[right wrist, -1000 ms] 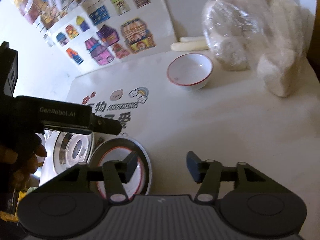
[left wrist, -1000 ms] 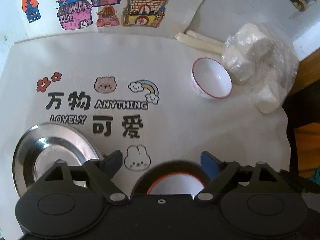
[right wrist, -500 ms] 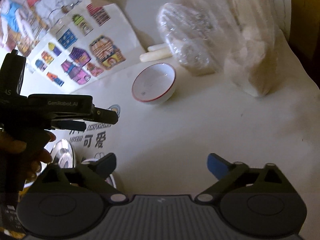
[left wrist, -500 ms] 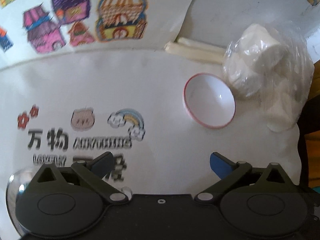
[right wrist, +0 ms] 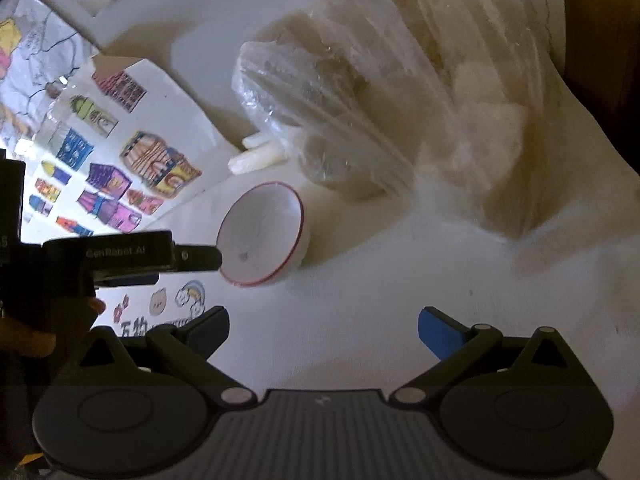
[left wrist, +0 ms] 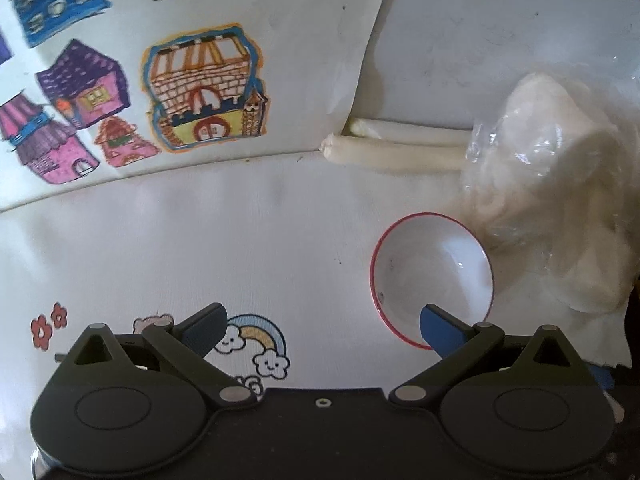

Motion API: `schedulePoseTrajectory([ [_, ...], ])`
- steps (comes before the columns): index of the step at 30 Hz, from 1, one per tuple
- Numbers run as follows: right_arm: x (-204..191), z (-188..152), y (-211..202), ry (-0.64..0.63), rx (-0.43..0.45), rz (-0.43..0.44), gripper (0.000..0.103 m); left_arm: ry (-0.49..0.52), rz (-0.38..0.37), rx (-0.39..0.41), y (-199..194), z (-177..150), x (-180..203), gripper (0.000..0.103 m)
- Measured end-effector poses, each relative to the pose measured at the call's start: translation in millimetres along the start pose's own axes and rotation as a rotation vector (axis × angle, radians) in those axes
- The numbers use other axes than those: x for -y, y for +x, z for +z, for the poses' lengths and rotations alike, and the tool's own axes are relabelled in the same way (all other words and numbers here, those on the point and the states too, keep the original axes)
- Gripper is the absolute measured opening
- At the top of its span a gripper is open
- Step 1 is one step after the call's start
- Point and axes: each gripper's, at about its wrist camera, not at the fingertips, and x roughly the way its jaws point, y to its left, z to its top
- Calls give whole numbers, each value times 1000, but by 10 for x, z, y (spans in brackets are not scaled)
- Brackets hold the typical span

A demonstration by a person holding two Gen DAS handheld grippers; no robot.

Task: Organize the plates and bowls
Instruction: 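Close the left gripper on the second white bowl while the right gripper grips it too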

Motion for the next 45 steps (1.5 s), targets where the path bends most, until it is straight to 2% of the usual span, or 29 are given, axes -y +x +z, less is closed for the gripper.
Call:
schedulePoseTrajectory([
  [12,-17,91,198,74,56,-52,98,85,37,-23,202,165,78,102],
  [21,-43,183,306,100,71,-81,88,129,84,-35,267,223,131,102],
  [29,-118,184,394,87,62,-74,74,122,107,-38,314,207,233,102],
  [33,-113,188,395,93,63,-70,66,105,94,-32,320,198,261,96],
  [37,-106,203,396,100,64,-57,52,90,67,-33,348,203,313,85],
  [41,-137,227,418,98,58,-41,44,75,29,-29,357,192,334,78],
  [44,-151,226,448,104,53,-27,34,40,-8,-30,382,163,337,69],
  [45,-160,226,461,106,51,-23,34,30,-19,-32,393,154,332,63],
])
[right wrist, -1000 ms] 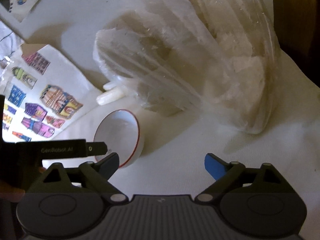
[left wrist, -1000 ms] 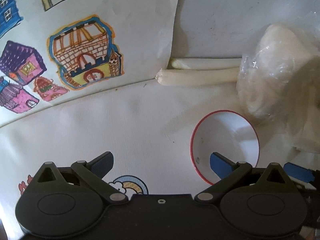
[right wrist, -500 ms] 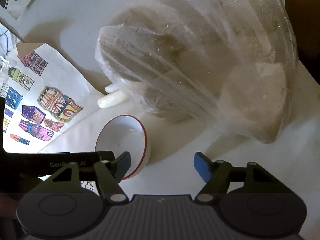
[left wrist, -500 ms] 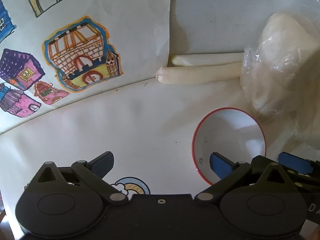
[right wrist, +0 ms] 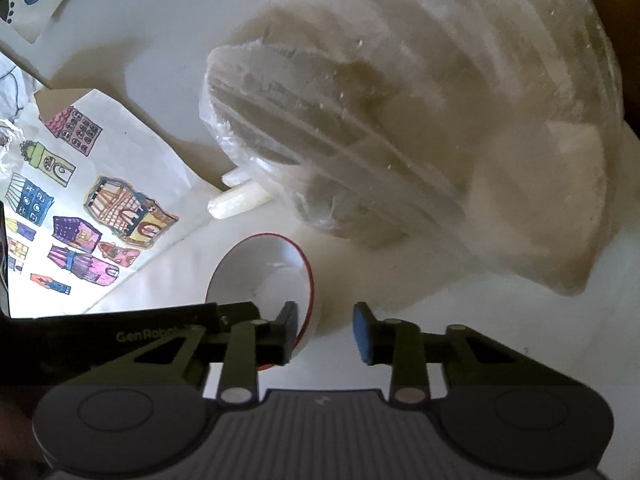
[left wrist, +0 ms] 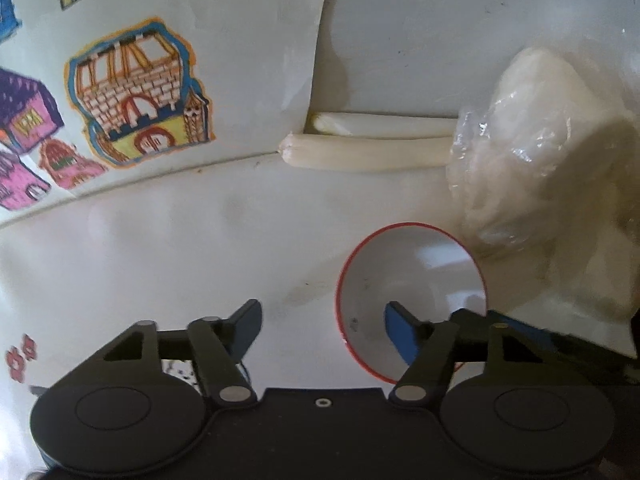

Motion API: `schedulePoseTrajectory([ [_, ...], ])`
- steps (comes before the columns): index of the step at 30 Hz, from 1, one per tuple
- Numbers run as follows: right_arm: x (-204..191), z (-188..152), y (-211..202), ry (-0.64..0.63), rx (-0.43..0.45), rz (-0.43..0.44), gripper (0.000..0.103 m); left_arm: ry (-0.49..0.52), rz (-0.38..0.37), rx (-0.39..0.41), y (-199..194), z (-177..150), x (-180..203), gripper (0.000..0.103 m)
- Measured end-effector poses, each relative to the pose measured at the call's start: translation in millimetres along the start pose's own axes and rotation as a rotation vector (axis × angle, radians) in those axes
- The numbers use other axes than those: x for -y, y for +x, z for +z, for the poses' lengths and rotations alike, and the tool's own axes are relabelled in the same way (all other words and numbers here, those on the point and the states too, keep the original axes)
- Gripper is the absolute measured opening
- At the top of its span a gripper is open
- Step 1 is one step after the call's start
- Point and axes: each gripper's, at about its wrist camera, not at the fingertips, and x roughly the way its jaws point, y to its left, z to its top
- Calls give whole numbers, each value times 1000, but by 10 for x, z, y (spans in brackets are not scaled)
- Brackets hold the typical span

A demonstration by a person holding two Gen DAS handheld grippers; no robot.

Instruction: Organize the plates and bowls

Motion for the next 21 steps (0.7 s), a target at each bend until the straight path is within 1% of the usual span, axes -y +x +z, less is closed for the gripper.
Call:
schedulePoseTrajectory([
  [1,-3,-3,6,1,-2,4,31,-8,-10,-2,8,-19,-5,57],
  [2,-5,-7,9,2,-2,9,28,-15,-20,-4,27,-35,-9,54],
  [3,-6,-11,11,5,-2,13,27,-21,-27,-6,39,-63,-9,49],
  [4,-7,-14,16,8,-2,19,24,-25,-33,-7,49,-89,-6,46],
  [8,-13,-2,36,8,-6,25,22,-36,-35,-1,113,-110,-20,44],
  [9,-11,3,39,9,-7,26,22,-37,-34,2,120,-119,-21,41],
  [10,-11,5,42,11,-8,28,20,-42,-45,4,124,-127,-28,36],
  [11,-15,6,46,11,-8,31,18,-51,-55,5,122,-139,-40,34],
  [13,-25,3,46,7,-10,36,15,-56,-71,8,67,-168,-61,21],
  [15,-37,3,47,5,-12,35,15,-47,-80,11,43,-186,-50,15],
  [21,-16,-54,-9,23,-18,38,14,-44,-88,6,-29,-301,-19,15],
])
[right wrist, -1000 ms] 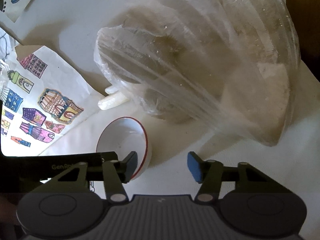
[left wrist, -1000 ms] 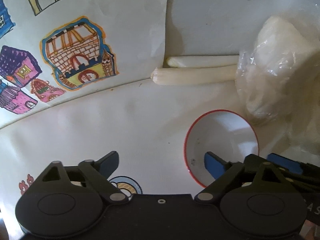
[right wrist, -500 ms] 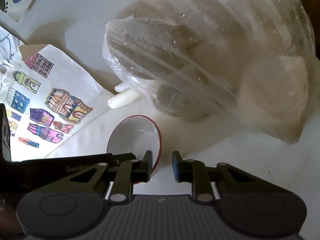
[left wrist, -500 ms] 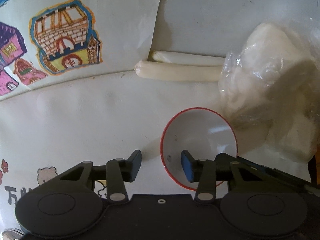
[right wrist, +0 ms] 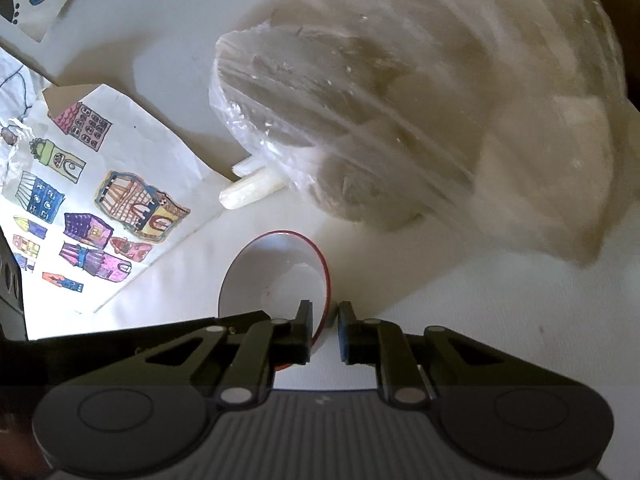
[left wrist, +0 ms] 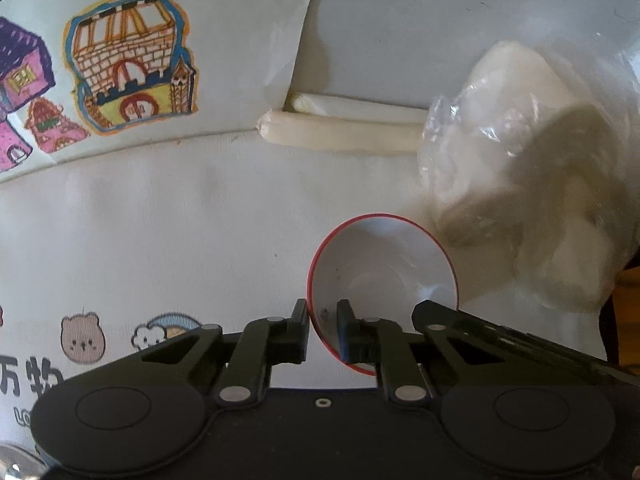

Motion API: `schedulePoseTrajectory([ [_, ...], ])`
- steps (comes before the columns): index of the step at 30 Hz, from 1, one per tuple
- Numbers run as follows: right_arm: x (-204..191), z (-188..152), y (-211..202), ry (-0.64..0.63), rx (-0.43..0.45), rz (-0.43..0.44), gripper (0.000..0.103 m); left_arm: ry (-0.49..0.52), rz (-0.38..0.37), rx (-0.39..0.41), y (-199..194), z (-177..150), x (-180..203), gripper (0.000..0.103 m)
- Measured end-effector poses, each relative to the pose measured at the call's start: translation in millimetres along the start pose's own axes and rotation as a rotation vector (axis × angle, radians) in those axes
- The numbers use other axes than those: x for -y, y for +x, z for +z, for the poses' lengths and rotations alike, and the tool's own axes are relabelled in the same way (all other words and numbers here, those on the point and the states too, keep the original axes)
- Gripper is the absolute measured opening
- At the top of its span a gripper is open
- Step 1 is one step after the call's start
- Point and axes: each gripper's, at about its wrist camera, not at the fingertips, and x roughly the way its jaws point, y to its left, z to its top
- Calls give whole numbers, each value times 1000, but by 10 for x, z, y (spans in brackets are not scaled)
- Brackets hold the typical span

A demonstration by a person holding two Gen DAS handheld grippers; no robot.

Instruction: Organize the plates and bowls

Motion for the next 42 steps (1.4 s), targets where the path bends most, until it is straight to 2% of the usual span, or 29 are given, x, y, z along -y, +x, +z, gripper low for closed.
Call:
schedulePoseTrajectory([
  [28,-237,-434,-745,-39,114,27,14,57,-80,96,-807,-393,-52,15],
  [42,-483,-784,-926,-81,115,40,15,46,-111,101,-1120,-686,-326,15],
])
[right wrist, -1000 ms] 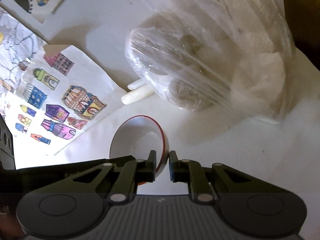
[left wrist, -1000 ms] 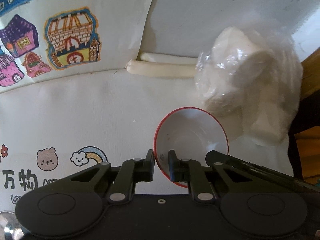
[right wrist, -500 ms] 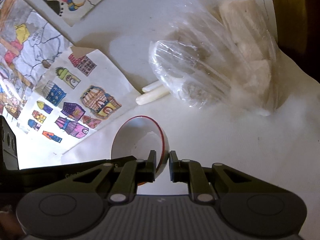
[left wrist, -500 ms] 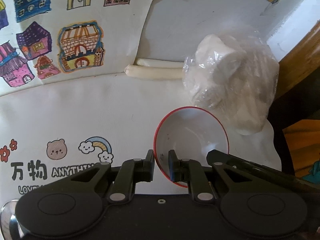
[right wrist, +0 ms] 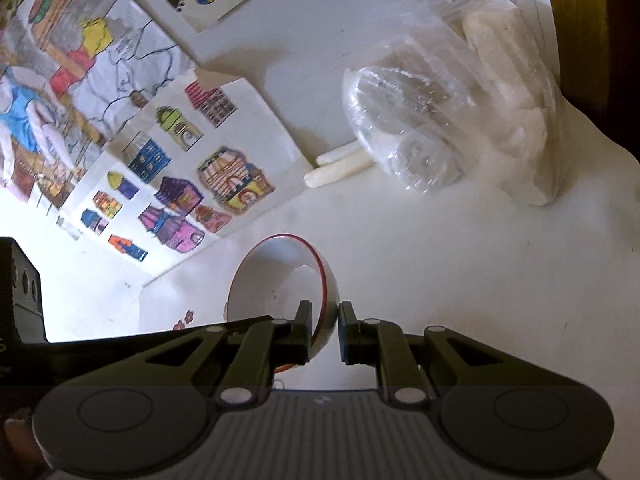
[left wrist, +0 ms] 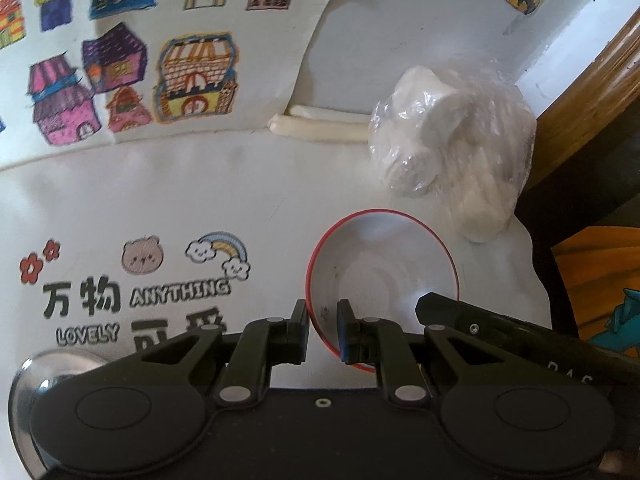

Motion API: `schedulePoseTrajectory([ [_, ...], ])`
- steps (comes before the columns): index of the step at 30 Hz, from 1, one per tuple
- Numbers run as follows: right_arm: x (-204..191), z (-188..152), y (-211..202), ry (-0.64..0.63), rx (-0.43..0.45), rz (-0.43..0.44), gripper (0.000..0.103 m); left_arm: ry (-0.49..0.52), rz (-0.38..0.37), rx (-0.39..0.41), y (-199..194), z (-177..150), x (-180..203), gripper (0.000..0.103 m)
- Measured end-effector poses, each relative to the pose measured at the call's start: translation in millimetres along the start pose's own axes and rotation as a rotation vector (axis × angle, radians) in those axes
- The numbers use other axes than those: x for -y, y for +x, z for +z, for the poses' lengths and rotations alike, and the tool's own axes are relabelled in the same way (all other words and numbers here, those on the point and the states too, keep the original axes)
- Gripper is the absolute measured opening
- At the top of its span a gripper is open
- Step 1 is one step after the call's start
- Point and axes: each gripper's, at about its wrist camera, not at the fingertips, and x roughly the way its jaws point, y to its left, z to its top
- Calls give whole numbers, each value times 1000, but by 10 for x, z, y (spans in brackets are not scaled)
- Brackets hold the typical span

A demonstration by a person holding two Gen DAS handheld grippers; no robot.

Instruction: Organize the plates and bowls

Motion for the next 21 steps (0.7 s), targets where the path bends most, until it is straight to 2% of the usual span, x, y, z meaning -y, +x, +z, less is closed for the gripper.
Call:
schedulePoseTrajectory([
  [21,-190,-400,-121,-38,-77,4,16,-24,-27,-15,-307,-242,-164,15],
])
